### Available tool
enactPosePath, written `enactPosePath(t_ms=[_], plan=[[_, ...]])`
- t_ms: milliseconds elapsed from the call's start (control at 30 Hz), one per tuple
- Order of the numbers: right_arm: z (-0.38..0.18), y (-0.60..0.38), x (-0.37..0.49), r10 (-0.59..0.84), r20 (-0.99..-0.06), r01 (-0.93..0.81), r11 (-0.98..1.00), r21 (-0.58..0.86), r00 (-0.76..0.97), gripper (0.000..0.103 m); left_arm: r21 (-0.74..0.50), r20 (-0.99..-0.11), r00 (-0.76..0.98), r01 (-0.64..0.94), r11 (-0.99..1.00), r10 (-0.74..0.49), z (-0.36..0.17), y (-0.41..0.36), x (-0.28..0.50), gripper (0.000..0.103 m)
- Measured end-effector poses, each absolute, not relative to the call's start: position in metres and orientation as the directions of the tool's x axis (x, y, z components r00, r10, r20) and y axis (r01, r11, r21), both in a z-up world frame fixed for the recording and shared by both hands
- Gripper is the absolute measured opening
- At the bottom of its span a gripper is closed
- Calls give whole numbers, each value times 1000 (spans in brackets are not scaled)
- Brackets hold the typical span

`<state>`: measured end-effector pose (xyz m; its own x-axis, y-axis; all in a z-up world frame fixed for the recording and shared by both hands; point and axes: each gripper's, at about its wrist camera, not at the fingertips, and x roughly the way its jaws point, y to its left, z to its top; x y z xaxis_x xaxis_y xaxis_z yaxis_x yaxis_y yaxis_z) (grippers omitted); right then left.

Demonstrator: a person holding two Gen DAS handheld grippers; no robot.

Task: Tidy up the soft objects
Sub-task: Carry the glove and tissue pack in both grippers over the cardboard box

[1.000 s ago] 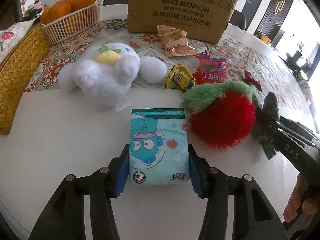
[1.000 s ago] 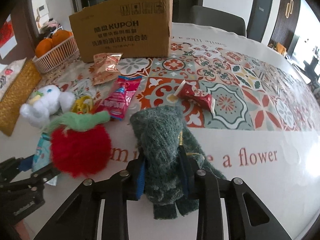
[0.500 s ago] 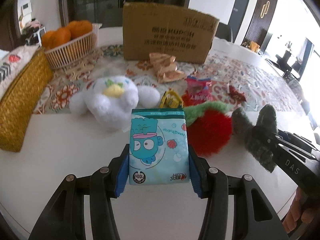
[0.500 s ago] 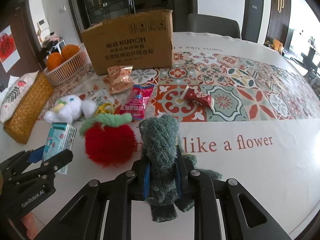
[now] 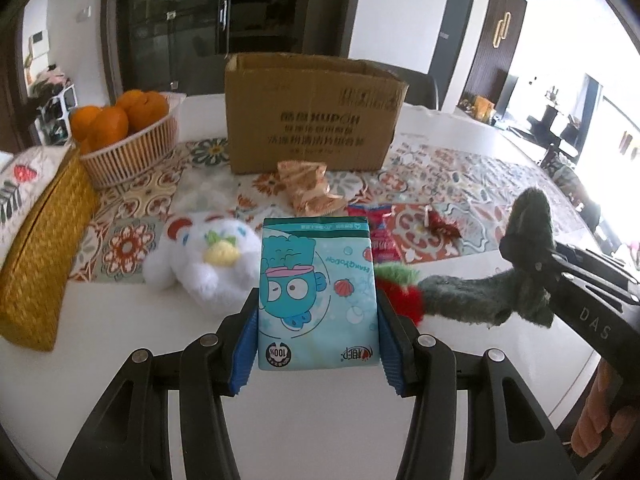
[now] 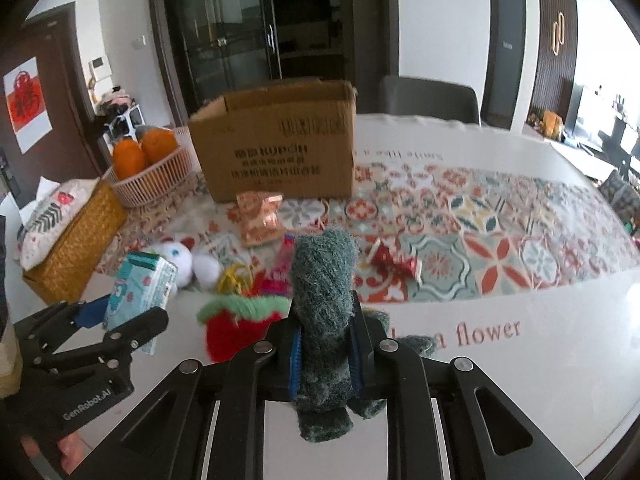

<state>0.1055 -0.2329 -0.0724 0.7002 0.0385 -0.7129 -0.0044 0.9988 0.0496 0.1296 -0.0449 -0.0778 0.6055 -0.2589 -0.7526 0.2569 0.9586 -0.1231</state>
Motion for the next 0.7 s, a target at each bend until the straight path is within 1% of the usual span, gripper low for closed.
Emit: enactPosePath(t_ms=[333,633,700], plan=[[-36,-224,122,62,-652,-45,998,43,756,20,-102,-706,649,302,948,-283,-40,-43,145,52],[-11,-214,143,103,-622,-100,994,40,777,20,-145,-691,639,337,930,-339,-15,-40,168,52],[-7,-213,148,111,-620,-107,993,43,777,20,-137,-686,645,340,931,-336,-10,-40,172,52]])
